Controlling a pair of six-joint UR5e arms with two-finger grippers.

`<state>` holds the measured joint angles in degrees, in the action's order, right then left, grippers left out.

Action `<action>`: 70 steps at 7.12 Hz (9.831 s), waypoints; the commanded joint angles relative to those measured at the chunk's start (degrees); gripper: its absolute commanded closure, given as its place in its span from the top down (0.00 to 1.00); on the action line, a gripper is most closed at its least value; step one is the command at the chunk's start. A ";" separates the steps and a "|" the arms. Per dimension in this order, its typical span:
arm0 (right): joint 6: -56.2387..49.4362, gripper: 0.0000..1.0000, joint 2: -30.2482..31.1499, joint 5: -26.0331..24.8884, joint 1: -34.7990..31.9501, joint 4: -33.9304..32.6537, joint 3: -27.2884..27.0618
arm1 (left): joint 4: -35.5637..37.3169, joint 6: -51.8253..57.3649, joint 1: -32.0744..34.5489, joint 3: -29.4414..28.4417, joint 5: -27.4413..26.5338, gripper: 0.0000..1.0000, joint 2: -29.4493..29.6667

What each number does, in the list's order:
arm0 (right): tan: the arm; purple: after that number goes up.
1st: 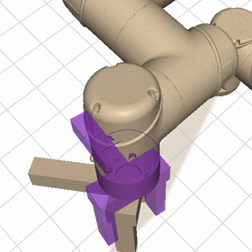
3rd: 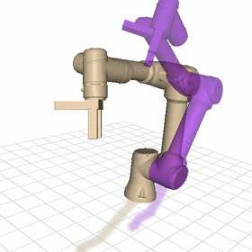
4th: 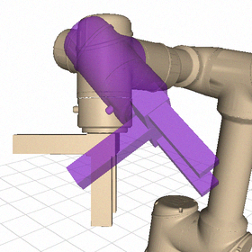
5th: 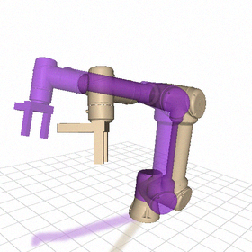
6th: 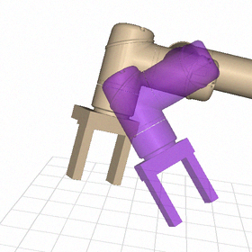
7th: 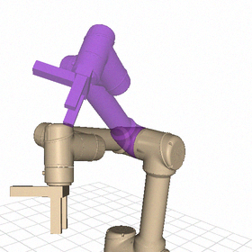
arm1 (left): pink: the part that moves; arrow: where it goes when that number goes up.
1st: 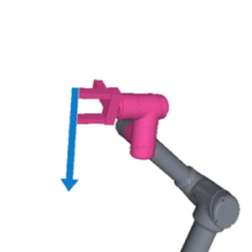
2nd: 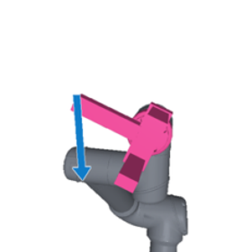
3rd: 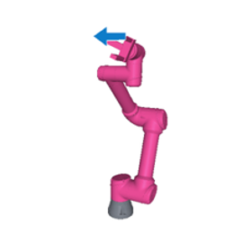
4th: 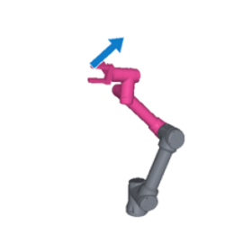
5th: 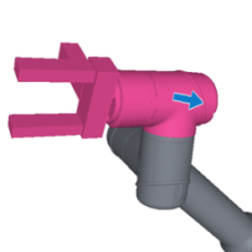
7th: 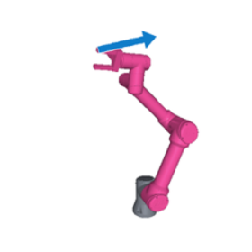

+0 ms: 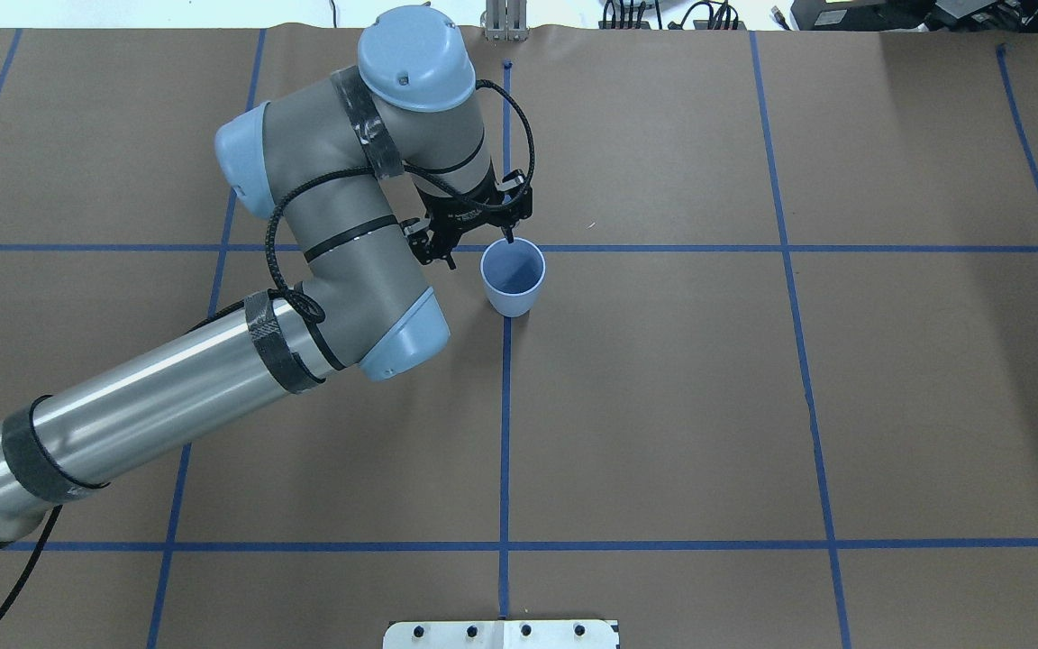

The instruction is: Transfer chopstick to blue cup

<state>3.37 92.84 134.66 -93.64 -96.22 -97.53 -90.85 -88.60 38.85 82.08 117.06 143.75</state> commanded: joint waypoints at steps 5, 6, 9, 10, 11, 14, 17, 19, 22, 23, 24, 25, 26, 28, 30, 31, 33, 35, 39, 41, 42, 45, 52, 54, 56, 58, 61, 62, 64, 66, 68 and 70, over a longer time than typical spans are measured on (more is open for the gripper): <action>-0.82 1.00 2.50 -1.42 0.13 1.28 -2.12 | 8.67 1.32 6.67 15.57 5.64 0.98 -5.23; 1.18 1.00 3.83 1.10 0.04 1.21 -2.40 | 8.67 1.24 6.85 15.66 5.64 0.98 -5.24; 2.70 1.00 4.28 14.09 -5.30 -0.29 3.29 | 8.67 1.33 7.12 18.29 5.55 0.98 -7.69; 2.43 1.00 4.20 14.05 -5.41 -0.55 3.66 | 8.67 1.33 7.12 18.38 5.46 0.99 -8.22; 2.95 1.00 2.37 14.05 -5.24 -0.64 7.23 | 8.67 1.33 7.12 18.29 5.46 0.98 -8.22; 2.43 1.00 -5.03 10.02 -5.94 -2.03 16.50 | 8.50 1.33 7.03 18.38 5.20 0.98 -8.57; 2.43 1.00 -7.41 4.94 -4.71 -15.90 10.11 | 8.23 1.24 6.94 18.64 4.94 0.99 -9.62; 2.43 1.00 -7.06 3.77 -4.62 -22.33 8.06 | 8.32 1.24 7.03 19.78 4.85 0.98 -10.16; 2.43 1.00 -5.30 3.15 -4.10 -22.53 8.84 | 8.41 1.15 6.94 20.23 4.76 0.98 -10.07; 2.60 1.00 -5.30 3.58 -3.05 -22.44 9.28 | 8.41 1.15 6.94 20.23 4.76 0.99 -10.07; 2.78 1.00 -5.30 3.76 -1.82 -22.26 10.42 | 8.41 1.15 6.94 20.23 4.76 0.99 -10.07; 2.34 1.00 -5.30 3.76 -1.63 -22.17 10.95 | 8.41 1.15 6.94 20.23 4.76 0.99 -10.07; 2.25 1.00 -4.86 3.85 -1.63 -22.17 10.96 | 8.41 1.15 6.94 20.23 4.76 0.99 -10.07; 0.94 0.95 -3.55 3.76 -1.63 -22.17 10.87 | 8.41 1.06 6.94 20.40 4.76 0.99 -10.07; 0.93 0.67 -3.10 3.85 -1.63 -22.17 10.87 | 8.41 0.80 6.94 20.93 4.76 0.99 -9.98; 1.11 0.57 -3.10 3.77 -1.63 -22.26 11.05 | 8.41 0.80 6.85 20.93 4.67 0.99 -9.98; 0.93 0.26 -3.10 3.76 -1.63 -22.17 11.84 | 8.50 0.62 6.94 20.93 4.67 0.99 -9.89; 1.02 0.08 -2.66 4.81 -1.72 -22.17 11.57 | 8.41 0.62 6.85 20.93 4.67 0.99 -9.81; 1.02 0.00 -2.66 5.17 -2.94 -22.78 9.73 | 8.41 0.62 6.85 20.93 4.76 0.99 -9.89; 0.93 0.00 -1.78 5.17 -5.57 -23.31 8.86 | 8.41 0.62 6.85 20.93 4.76 0.99 -9.89; 0.93 0.00 -1.78 5.08 -6.28 -26.10 7.02 | 8.41 0.62 6.85 20.93 4.67 0.99 -9.72; 1.11 0.00 -2.05 4.82 -7.08 -32.01 1.04 | 8.41 0.62 6.85 20.93 4.76 0.99 -9.98; 1.37 0.00 -5.01 4.38 -9.72 -44.21 -12.59 | 7.97 1.06 6.94 20.93 4.85 0.99 -11.47; 1.55 0.00 -12.90 7.61 -9.28 -54.99 -13.56 | 7.88 1.15 7.03 21.72 4.85 0.99 -11.83; 2.86 0.00 -16.62 11.57 -5.69 -56.36 -14.08 | 7.88 1.32 7.99 24.78 4.76 0.99 -14.36; 8.63 0.00 -22.75 14.12 -1.57 -56.19 -14.09 | 8.58 11.10 13.59 27.25 5.46 0.99 -18.31; 16.21 0.00 -28.39 22.03 5.02 -55.57 -14.62 | 8.58 37.46 23.35 27.26 5.81 0.99 -29.55; 19.01 0.00 -29.46 25.35 7.57 -54.44 -14.53 | 8.24 42.76 25.81 27.26 5.81 0.99 -32.80; 41.31 0.00 -29.64 28.20 15.37 -32.25 -14.18 | 7.71 55.04 33.09 26.56 10.79 0.99 -39.57; 60.81 0.00 -30.77 26.89 25.13 0.70 -8.50 | 7.71 68.53 38.74 24.99 12.93 0.99 -44.07; 63.59 0.00 -35.86 24.52 30.60 7.18 -5.48 | 7.71 69.44 39.37 24.01 12.93 0.98 -44.87; 64.56 0.00 -38.69 23.10 35.52 7.36 -6.17 | 7.62 69.44 39.37 23.57 12.93 0.99 -44.87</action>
<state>67.01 55.82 158.42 -61.26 -89.37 -103.43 -83.20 -19.26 78.16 105.94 129.98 98.96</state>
